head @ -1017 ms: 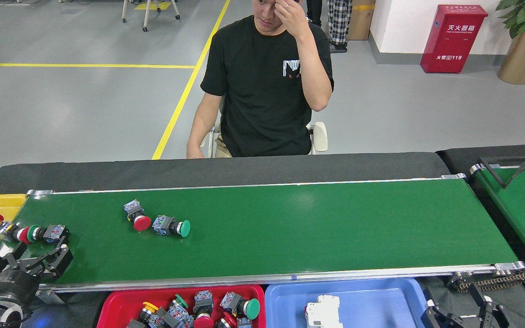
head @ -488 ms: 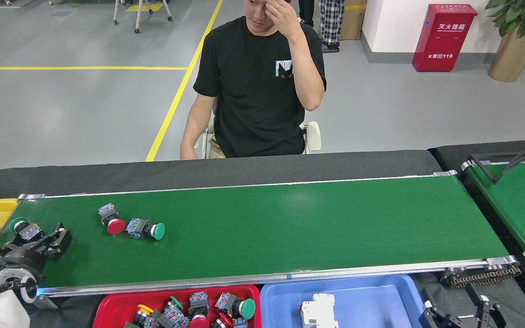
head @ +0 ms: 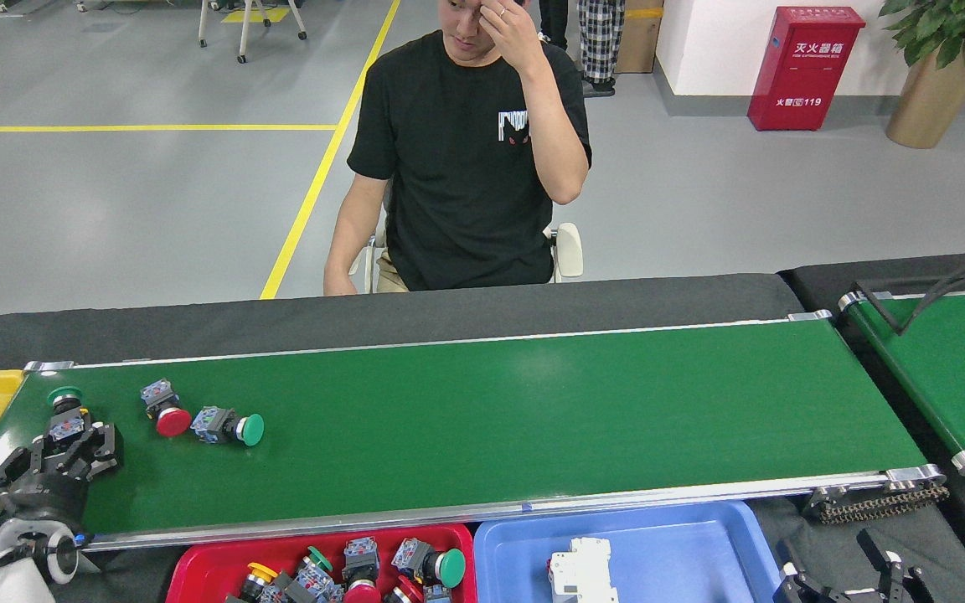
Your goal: Pick switch part from conveyor to tray
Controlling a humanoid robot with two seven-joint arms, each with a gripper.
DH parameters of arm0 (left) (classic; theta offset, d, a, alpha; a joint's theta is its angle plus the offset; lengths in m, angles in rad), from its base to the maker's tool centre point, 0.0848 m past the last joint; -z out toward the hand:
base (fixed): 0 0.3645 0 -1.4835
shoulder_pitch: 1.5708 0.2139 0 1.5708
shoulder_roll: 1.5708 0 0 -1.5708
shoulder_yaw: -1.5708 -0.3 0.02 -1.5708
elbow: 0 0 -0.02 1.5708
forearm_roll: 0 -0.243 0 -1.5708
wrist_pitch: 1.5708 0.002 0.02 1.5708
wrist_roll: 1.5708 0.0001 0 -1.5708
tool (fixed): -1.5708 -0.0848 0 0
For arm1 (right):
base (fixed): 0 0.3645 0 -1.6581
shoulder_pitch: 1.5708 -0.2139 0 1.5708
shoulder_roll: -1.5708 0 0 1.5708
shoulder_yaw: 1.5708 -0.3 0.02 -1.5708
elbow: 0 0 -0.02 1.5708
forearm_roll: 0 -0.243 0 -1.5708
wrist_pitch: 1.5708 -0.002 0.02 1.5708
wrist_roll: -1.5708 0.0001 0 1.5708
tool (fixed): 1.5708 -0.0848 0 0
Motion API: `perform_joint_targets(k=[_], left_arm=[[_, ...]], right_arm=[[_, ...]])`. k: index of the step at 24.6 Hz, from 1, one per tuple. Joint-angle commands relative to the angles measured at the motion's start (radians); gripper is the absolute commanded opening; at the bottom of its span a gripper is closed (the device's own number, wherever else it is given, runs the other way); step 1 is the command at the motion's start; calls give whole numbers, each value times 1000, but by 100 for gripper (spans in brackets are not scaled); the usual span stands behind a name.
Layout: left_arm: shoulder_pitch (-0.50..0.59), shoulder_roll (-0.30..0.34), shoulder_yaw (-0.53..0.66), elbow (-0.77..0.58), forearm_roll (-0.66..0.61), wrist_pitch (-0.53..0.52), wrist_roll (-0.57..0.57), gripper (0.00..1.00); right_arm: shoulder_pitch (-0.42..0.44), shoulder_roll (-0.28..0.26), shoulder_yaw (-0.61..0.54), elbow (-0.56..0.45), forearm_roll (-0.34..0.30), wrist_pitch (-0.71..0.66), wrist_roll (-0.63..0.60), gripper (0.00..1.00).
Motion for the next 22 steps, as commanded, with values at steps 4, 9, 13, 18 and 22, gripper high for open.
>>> perform_joint_targets(k=[4, 9, 13, 18, 22], left_arm=[[324, -45, -1, -491, 26, -305, -21, 13], [477, -108, -65, -648, 15, -407, -130, 56], [482, -137, -88, -651, 21, -407, -144, 100], [462, -143, -68, -650, 24, -403, -144, 100], [442, -141, 61, -619, 61, -275, -144, 100]], right_arm=[[-1, -10, -8, -9, -3, -2, -7, 100], [-1, -7, -8, -11, -3, -2, -7, 100], [-1, -7, -8, -14, -3, -2, -6, 100], [-6, -1, -8, -12, -3, 5, -3, 100], [-9, -3, -10, -9, -5, 5, -4, 100]])
